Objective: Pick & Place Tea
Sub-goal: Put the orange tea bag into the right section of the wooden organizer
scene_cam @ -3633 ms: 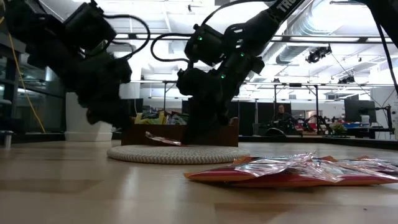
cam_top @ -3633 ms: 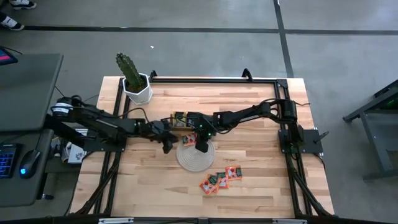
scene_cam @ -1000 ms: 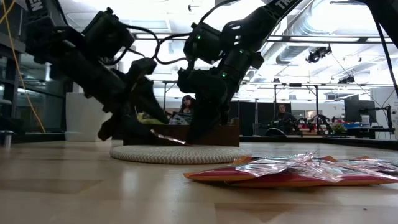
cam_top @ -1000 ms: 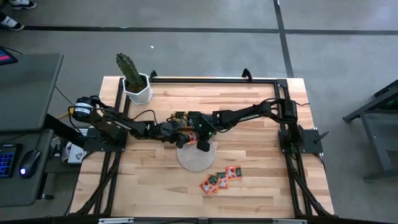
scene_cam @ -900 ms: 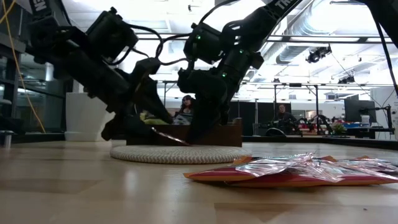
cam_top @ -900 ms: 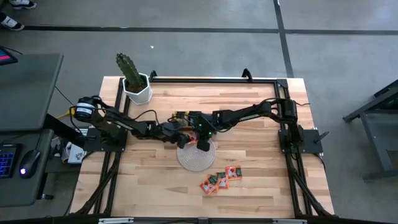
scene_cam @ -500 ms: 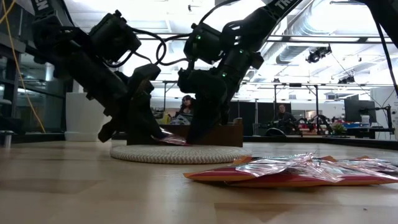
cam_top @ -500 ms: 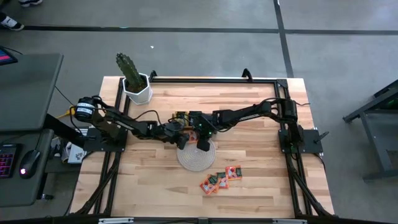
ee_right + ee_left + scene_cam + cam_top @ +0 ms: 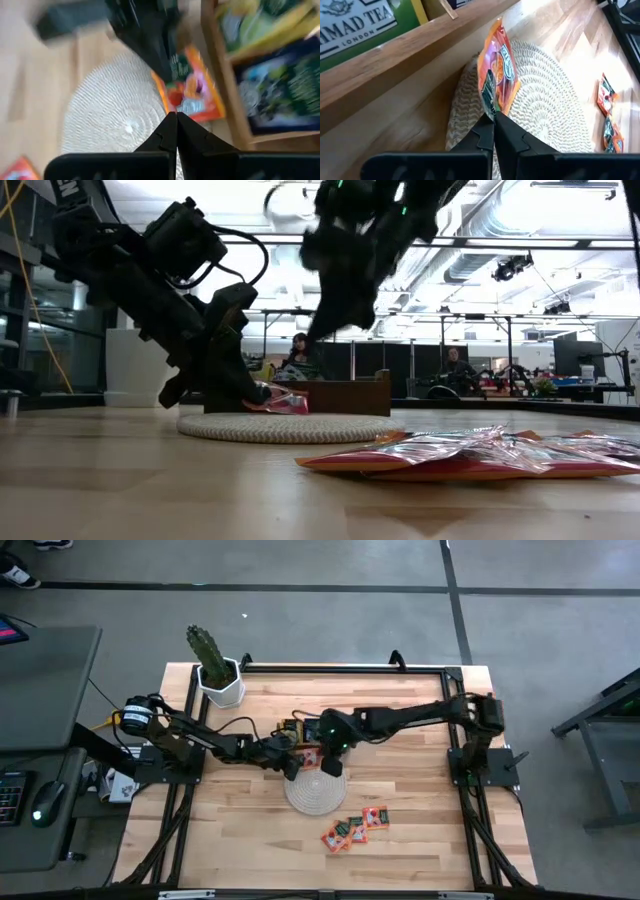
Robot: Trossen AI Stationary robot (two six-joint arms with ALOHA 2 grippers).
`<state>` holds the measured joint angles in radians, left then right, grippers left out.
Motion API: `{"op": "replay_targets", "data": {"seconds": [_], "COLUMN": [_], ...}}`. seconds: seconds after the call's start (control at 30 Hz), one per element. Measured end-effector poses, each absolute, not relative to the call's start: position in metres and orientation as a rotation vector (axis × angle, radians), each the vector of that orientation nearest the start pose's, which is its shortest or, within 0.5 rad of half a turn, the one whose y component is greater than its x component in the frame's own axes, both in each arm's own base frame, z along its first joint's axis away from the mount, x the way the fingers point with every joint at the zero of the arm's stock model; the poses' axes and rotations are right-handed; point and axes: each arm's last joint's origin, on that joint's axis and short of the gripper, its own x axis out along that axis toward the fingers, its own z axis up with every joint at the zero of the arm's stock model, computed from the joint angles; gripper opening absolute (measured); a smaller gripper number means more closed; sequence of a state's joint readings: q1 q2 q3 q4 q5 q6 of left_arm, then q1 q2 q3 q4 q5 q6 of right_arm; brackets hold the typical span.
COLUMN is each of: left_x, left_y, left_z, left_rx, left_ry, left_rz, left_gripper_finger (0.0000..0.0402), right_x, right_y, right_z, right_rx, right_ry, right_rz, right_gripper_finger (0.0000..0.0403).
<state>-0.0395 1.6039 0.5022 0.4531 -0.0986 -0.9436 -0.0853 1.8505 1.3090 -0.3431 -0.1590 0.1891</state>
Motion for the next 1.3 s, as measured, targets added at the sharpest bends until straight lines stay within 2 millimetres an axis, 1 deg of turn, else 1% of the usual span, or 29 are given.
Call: {"op": "replay_targets", "data": {"seconds": [0.07,0.17,0.3,0.37,0.43,0.53,0.63,0.7,0.8,0.93,1.07,1.13,1.2,1.27,1.3], "left_x": [0.27,0.27,0.272,0.273,0.277,0.282,0.288,0.292,0.299,0.307,0.311,0.317,0.317,0.322,0.32], "left_y": [-0.008,-0.008,-0.009,-0.009,-0.011,-0.013,-0.014,-0.015,-0.017,-0.019,-0.01,-0.002,0.005,0.013,0.016], "left_z": [0.118,0.118,0.121,0.128,0.136,0.149,0.16,0.167,0.184,0.217,0.261,0.279,0.296,0.318,0.326], "left_rx": [-0.865,-0.852,-0.782,-0.731,-0.677,-0.627,-0.594,-0.57,-0.506,-0.337,-0.154,-0.082,-0.019,0.042,0.066], "left_ry": [0.569,0.568,0.555,0.548,0.535,0.532,0.549,0.577,0.636,0.8,0.934,0.963,1.02,0.996,1.007], "left_rz": [0.355,0.348,0.287,0.23,0.154,0.062,0.025,-0.006,-0.083,-0.173,-0.214,-0.203,-0.182,-0.147,-0.131], "left_gripper_finger": [0.0001,0.0,0.0,0.0,0.0,0.0,0.0,0.0,0.0,0.0,0.0,0.0,0.0,0.0,0.0], "right_x": [0.387,0.372,0.344,0.33,0.316,0.296,0.281,0.273,0.263,0.259,0.26,0.262,0.265,0.268,0.269], "right_y": [-0.029,-0.029,-0.03,-0.032,-0.035,-0.038,-0.04,-0.04,-0.038,-0.035,-0.029,-0.027,-0.026,-0.026,-0.027], "right_z": [0.226,0.261,0.306,0.324,0.337,0.353,0.363,0.367,0.368,0.365,0.362,0.359,0.354,0.348,0.345], "right_rx": [0.266,0.229,0.161,0.142,0.145,0.16,0.171,0.177,0.198,0.229,0.236,0.237,0.233,0.236,0.243], "right_ry": [0.846,0.762,0.655,0.616,0.59,0.568,0.559,0.568,0.606,0.661,0.668,0.653,0.642,0.623,0.609], "right_rz": [-0.018,-0.058,-0.088,-0.101,-0.106,-0.127,-0.15,-0.143,-0.111,-0.057,-0.015,-0.008,-0.002,-0.009,-0.011], "right_gripper_finger": [0.0,0.0001,0.0001,0.0001,0.0001,0.0001,0.0004,0.0004,0.0002,0.0003,0.0008,0.0008,0.0007,0.0005,0.0004]}}
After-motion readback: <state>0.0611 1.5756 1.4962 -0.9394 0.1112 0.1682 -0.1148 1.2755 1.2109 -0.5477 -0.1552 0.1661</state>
